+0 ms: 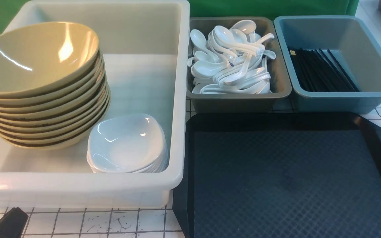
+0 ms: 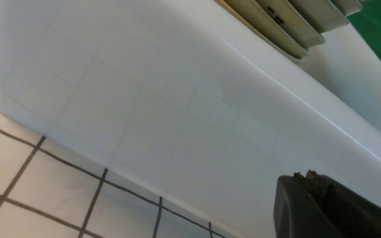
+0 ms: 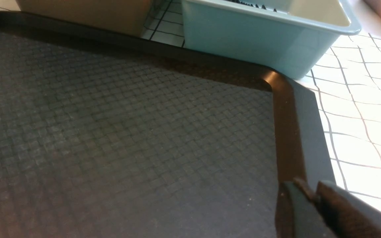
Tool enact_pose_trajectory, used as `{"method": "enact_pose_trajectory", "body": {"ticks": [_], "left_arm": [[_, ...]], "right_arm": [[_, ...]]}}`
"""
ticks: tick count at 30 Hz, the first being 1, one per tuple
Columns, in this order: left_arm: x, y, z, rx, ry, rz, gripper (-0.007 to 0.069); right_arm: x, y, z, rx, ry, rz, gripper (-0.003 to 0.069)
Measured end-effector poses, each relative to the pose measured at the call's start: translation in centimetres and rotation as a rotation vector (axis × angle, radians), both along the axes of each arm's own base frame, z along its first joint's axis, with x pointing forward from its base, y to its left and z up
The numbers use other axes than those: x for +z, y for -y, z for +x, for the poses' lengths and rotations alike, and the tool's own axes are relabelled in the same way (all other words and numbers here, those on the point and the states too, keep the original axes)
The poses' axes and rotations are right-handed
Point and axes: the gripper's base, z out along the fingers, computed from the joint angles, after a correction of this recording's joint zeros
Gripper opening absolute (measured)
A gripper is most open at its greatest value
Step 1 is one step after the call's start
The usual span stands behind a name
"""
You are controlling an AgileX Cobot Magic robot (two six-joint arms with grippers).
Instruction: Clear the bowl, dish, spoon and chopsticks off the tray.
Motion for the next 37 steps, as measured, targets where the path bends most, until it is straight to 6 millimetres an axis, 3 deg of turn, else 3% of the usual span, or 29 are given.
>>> {"method": "enact_pose_trajectory", "body": {"ticks": [37], "left_arm": [[0.00, 0.00, 0.00, 0.004, -0.001, -0.013, -0.0001]], "right_arm": [[0.00, 0.00, 0.00, 0.000, 0.000, 0.000, 0.0131]]}}
